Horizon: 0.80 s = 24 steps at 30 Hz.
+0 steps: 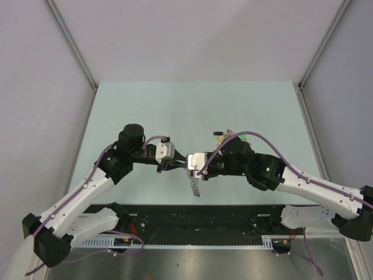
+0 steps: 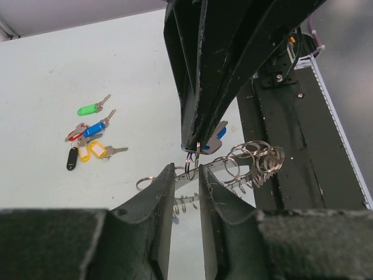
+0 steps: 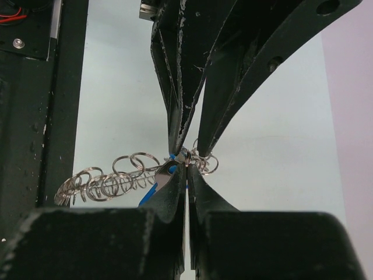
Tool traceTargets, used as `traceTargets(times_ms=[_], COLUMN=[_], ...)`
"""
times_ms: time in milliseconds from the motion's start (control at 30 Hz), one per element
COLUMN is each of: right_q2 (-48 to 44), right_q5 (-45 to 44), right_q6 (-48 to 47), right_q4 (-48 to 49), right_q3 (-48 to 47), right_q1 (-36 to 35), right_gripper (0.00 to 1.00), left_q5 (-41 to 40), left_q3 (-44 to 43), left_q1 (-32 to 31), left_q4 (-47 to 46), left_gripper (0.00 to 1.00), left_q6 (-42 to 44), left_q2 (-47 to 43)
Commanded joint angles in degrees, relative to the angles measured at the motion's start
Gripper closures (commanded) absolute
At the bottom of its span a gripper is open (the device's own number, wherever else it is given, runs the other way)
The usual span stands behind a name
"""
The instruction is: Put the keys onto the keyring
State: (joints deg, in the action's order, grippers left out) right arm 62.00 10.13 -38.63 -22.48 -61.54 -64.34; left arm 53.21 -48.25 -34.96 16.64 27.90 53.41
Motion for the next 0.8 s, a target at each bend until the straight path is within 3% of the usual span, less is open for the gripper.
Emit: traceTargets(times_ms=[0, 533, 667, 767], right_q2=[-0.30, 0.14, 0.14, -0.73], right_q5=[-0.90, -1.34, -1.95, -3.53], right_q6=[-0.48, -0.30, -0.13, 0.05], right_q4=[2.88, 3.50, 3.32, 2.62], right_q3=[-3.68, -4.12, -4.12, -4.12], right_q1=[-0.44, -0.88, -0.97, -1.05], right_gripper=[1.00, 1.00, 1.00, 1.00], left_q5=[4.36, 4.27, 4.27, 3.92], left_q3=[-1.58, -1.85, -1.85, -1.59], left_q1=[0.07, -0.90, -0.99, -0.90], left_q4=[-0.91, -1.87, -3.63, -4.78], left_gripper=[0.76, 0.88, 0.98, 1.00], left_q6=[-0.12, -1.97, -4.17, -5.39], left_q2=[0.91, 2.58, 2.49, 1.53])
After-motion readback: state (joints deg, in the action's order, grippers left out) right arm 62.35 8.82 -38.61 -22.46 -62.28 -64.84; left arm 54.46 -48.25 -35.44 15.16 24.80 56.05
